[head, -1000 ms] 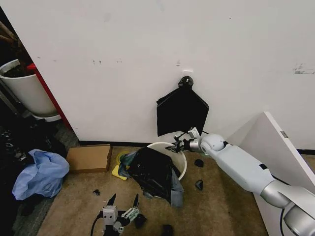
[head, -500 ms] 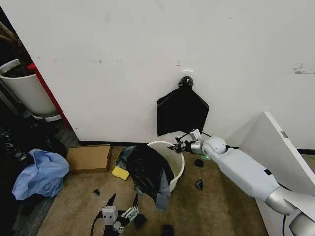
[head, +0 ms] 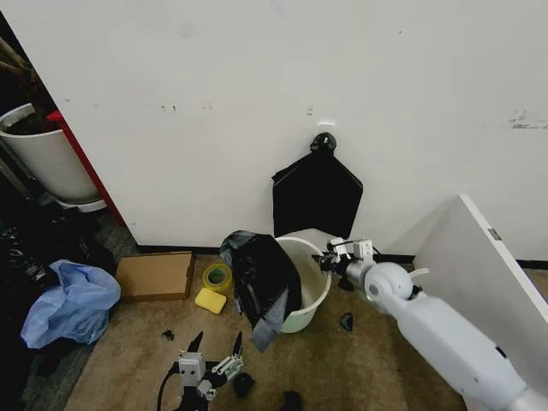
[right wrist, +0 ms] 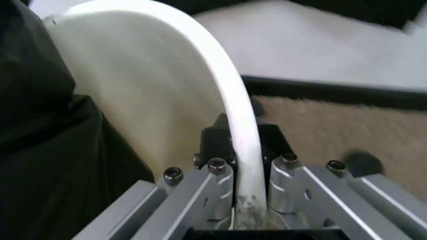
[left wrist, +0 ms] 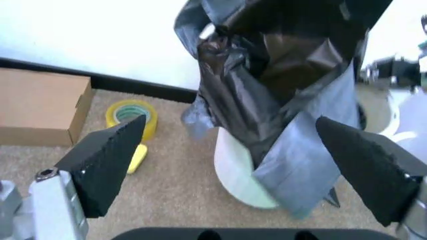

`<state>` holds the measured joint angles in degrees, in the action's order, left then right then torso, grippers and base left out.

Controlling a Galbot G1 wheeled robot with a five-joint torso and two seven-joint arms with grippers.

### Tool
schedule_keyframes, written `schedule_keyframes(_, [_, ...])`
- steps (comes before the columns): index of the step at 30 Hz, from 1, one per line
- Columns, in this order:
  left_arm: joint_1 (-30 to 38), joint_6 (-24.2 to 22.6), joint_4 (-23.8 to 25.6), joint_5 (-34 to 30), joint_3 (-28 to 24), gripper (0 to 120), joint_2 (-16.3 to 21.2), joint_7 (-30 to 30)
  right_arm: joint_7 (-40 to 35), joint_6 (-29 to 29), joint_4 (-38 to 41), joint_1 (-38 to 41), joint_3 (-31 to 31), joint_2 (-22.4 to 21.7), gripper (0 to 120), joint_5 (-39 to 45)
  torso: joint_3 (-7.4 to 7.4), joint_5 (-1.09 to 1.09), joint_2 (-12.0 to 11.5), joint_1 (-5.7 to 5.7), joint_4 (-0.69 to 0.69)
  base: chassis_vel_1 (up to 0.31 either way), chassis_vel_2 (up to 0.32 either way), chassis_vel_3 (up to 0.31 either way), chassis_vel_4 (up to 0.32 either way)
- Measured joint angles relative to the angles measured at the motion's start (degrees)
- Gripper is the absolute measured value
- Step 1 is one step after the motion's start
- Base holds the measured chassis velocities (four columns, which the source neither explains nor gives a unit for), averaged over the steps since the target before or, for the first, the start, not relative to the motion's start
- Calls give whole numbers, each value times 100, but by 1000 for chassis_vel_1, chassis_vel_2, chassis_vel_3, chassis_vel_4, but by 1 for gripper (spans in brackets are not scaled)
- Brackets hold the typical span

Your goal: Place the garbage bag over the trash bin.

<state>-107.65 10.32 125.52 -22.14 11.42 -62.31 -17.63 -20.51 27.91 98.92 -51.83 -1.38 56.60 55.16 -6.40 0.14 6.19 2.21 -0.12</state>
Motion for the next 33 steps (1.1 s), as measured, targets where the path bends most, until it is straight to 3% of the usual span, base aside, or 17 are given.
schedule_keyframes(3, [-18, -11, 59, -23, 3, 100, 68, -1, -717, -139, 419, -450, 88, 182, 2, -62, 0, 0, 0, 0, -1, 0, 0, 0, 0])
schedule_keyframes(15, [10, -23, 124, -110, 25, 100, 216, -2, -1979, -490, 614, -938, 204, 792, 2, -24, 0, -1, 0, 0, 0, 0, 0, 0, 0])
schedule_keyframes(24, [39, -24, 142, -117, 6, 100, 166, -4, -1913, -490, 512, -1101, 205, 942, 3, -81, 0, 0, 0, 0, 0, 0, 0, 0, 0])
schedule_keyframes(29, [43, -67, 201, -126, 7, 100, 180, -18, -1612, -549, 472, -1220, 242, 918, 17, -337, -1, 2, 0, 0, 1, 0, 0, 0, 0])
schedule_keyframes(33, [65, -385, 378, -29, 5, 100, 212, -158, -1398, -757, 686, -1434, 349, 800, 35, -740, -1, 1, 0, 0, 1, 0, 0, 0, 0])
